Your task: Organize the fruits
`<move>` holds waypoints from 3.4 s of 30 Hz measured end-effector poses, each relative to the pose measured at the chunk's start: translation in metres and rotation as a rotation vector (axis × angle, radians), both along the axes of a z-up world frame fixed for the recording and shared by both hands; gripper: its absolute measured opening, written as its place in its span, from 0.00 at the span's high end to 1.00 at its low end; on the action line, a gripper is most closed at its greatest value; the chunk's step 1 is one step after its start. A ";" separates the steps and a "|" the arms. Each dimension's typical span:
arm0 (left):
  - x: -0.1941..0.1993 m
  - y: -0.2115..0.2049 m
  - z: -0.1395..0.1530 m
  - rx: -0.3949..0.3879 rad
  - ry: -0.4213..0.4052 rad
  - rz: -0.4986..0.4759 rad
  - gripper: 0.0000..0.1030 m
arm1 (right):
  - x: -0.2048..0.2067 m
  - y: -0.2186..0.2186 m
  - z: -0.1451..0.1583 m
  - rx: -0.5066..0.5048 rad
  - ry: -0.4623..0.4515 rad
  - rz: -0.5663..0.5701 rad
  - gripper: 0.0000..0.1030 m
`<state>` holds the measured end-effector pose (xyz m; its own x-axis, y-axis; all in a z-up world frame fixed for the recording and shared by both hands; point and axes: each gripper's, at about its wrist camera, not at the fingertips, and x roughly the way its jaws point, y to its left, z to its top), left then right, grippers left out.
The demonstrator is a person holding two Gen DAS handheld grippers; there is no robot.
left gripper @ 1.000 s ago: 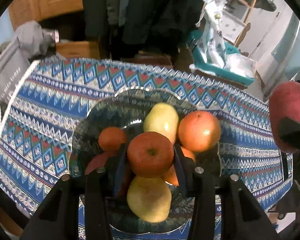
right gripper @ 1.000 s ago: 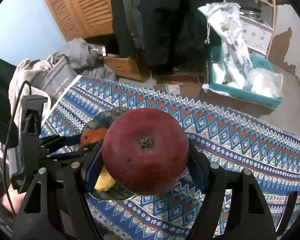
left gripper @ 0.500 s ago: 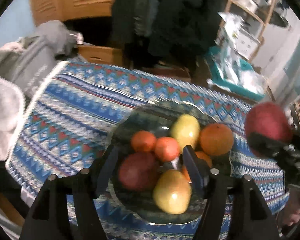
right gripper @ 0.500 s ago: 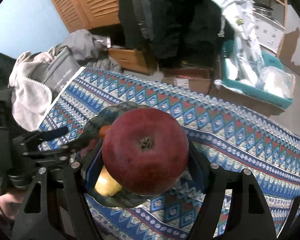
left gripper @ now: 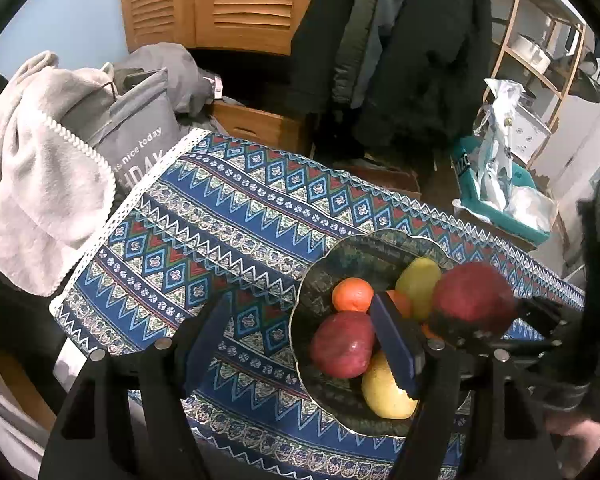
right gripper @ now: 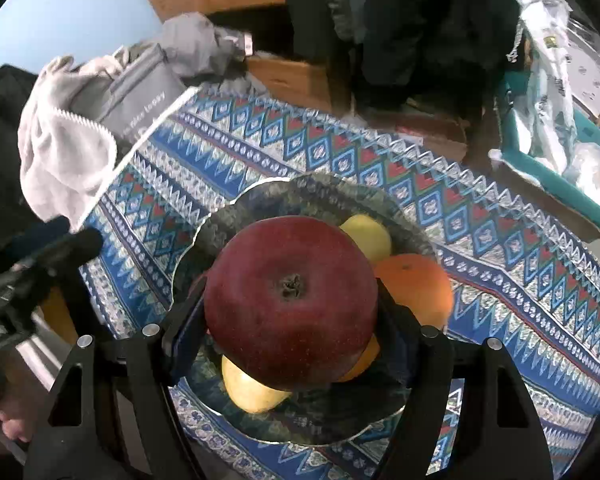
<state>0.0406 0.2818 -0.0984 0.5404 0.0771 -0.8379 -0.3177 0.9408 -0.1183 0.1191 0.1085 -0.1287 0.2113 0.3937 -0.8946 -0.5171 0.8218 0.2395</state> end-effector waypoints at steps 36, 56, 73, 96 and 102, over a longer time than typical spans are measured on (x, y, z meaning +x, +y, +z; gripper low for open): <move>-0.045 -0.042 0.111 0.070 -0.234 -0.060 0.20 | -0.054 -0.096 0.174 0.008 -0.403 -0.174 0.23; -0.108 -0.073 0.179 0.163 -0.384 -0.075 0.09 | -0.124 -0.155 0.245 0.076 -0.522 -0.265 0.23; -0.113 -0.090 0.178 0.195 -0.362 -0.089 0.05 | -0.128 -0.169 0.243 0.092 -0.499 -0.286 0.23; -0.117 -0.102 0.189 0.202 -0.393 -0.106 0.04 | -0.126 -0.170 0.242 0.093 -0.492 -0.288 0.23; -0.118 -0.102 0.189 0.203 -0.392 -0.104 0.04 | -0.127 -0.172 0.242 0.094 -0.492 -0.289 0.23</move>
<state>-0.0775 0.1797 0.0908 0.8273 0.1474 -0.5421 -0.1883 0.9819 -0.0204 -0.0077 -0.0632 0.1131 0.7045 0.3314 -0.6275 -0.3441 0.9329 0.1065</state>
